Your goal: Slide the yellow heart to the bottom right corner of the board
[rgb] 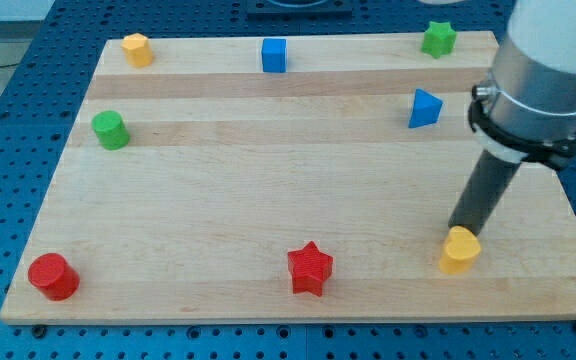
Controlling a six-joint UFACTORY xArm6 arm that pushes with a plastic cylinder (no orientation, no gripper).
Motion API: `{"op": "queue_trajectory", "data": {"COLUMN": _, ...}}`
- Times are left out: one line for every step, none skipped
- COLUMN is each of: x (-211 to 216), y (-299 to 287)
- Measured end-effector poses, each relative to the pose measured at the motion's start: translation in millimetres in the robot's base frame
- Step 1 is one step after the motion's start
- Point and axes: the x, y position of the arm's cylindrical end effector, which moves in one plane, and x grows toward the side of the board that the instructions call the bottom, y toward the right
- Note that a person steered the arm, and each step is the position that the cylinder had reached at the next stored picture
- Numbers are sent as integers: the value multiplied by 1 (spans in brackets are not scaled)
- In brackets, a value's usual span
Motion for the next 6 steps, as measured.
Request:
{"op": "queue_trajectory", "data": {"x": 3, "y": -18}}
{"op": "queue_trajectory", "data": {"x": 12, "y": -18}}
{"op": "queue_trajectory", "data": {"x": 13, "y": -46}}
{"op": "queue_trajectory", "data": {"x": 12, "y": -72}}
{"op": "queue_trajectory", "data": {"x": 24, "y": -83}}
{"op": "queue_trajectory", "data": {"x": 41, "y": -50}}
